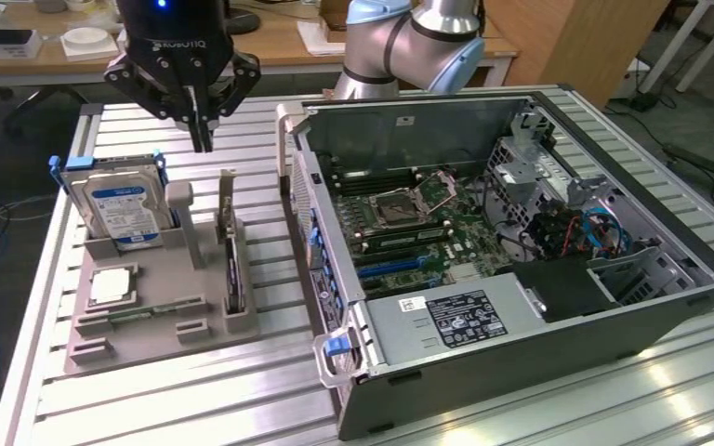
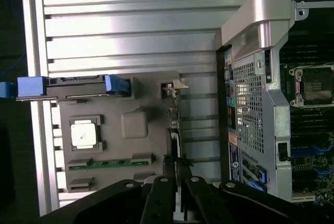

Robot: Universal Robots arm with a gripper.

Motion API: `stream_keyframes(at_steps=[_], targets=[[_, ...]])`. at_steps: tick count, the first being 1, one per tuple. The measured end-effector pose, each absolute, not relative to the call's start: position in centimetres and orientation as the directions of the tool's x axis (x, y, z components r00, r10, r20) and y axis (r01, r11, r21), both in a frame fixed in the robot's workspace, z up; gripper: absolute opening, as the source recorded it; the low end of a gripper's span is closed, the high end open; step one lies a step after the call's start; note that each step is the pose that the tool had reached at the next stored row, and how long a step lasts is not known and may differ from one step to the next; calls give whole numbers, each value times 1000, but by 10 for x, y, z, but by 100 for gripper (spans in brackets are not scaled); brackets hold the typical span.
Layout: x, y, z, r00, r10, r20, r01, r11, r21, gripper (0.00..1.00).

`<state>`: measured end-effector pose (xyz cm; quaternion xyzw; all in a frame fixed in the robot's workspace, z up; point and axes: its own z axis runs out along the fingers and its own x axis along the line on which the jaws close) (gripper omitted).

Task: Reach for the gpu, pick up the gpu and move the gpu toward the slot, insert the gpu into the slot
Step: 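Pick up the gpu and move the gpu toward the slot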

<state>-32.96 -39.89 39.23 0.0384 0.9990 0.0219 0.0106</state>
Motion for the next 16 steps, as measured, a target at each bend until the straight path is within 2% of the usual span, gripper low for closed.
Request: stream_keyframes(at_steps=[1,4,5,7,9,11,16], targets=[[-330,-399,392,-997,77,-20,76,996,44,16],[-330,-399,392,-997,77,-20,76,996,44,35],[-330,-399,392,-997,77,-20,76,996,44,35],[-330,-399,392,-997,77,-20,76,996,45,47],[-330,-399,392,-997,77,-20,76,996,44,47],[-330,-399,392,-998,66,-19,65,997,42,59],[-330,-400,388,-1000,20,-6,20,999,39,59]])
